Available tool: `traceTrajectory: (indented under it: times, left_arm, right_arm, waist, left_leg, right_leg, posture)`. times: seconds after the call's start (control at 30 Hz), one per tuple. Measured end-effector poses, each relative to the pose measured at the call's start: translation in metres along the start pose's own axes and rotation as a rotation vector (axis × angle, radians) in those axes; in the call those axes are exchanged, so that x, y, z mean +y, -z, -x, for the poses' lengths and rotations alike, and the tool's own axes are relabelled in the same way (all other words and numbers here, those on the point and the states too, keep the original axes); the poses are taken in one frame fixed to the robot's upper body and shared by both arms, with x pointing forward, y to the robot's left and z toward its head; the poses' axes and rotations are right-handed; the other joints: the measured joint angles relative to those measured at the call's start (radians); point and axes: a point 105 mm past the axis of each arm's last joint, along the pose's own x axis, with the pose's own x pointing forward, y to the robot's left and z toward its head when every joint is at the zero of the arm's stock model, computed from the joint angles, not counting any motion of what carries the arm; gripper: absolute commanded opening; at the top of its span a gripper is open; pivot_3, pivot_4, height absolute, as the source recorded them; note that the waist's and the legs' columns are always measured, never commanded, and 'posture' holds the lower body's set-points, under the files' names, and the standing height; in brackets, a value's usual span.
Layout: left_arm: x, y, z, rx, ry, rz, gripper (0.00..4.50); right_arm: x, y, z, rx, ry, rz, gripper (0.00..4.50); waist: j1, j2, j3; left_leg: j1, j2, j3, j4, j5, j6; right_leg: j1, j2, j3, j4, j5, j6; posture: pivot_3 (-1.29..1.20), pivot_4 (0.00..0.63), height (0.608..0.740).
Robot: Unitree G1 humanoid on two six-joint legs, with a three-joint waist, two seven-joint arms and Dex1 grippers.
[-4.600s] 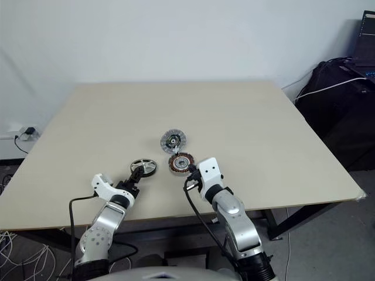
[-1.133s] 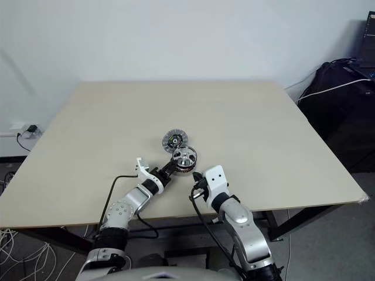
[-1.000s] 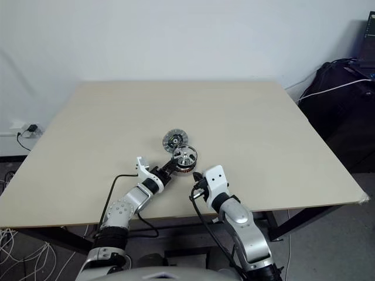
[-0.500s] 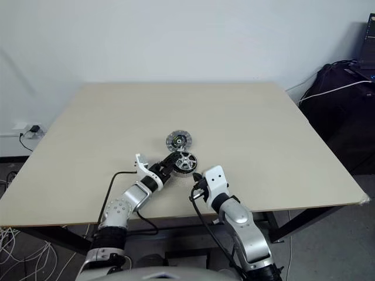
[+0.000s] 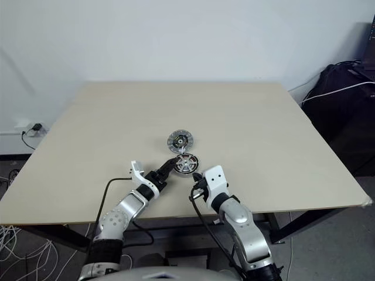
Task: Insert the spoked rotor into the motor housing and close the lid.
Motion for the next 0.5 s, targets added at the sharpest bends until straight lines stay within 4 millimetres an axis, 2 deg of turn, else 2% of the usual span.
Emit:
traceTrajectory:
  times: [0.1,0.2,0.33,0.5]
  left_arm:
    - [-0.011,0.002,0.001,-0.024,0.042,-0.18,4.48]
    - [-0.014,0.0,0.007,-0.058,0.049,-0.361,4.48]
    - [-0.008,-0.011,0.021,-0.131,-0.001,-0.54,4.48]
    - [0.001,-0.014,0.035,-0.161,-0.065,-0.647,4.48]
  right_arm:
    - [0.0,0.0,0.0,-0.002,0.0,-0.001,0.0]
    - [0.0,0.0,-0.001,0.0,0.001,0.002,0.0]
    - [-0.001,-0.002,-0.004,-0.002,-0.003,0.009,0.0]
    - [-0.003,-0.001,-0.011,0.001,-0.005,0.022,0.0]
  waist:
    - [0.0,0.0,0.0]
    - [-0.001,0.001,0.0]
    - [0.0,0.002,0.0]
    - [0.002,0.002,0.0]
  left_leg:
    - [0.0,0.0,0.0,0.0,0.0,0.0]
    - [0.0,0.001,0.0,0.0,0.0,0.0]
    - [0.0,0.001,0.0,0.0,0.0,0.0]
    - [0.0,0.001,0.0,0.0,0.0,0.001]
  right_leg:
    - [0.0,0.0,0.0,0.0,0.0,0.0]
    - [0.0,0.0,0.0,0.0,0.0,0.0]
    - [0.0,0.0,0.0,0.0,0.0,0.0]
    - [0.0,-0.001,0.0,0.0,0.0,0.0]
  posture:
    - [0.0,0.0,0.74]
    - [0.0,0.0,0.74]
    - [0.0,0.0,0.74]
    - [0.0,0.0,0.74]
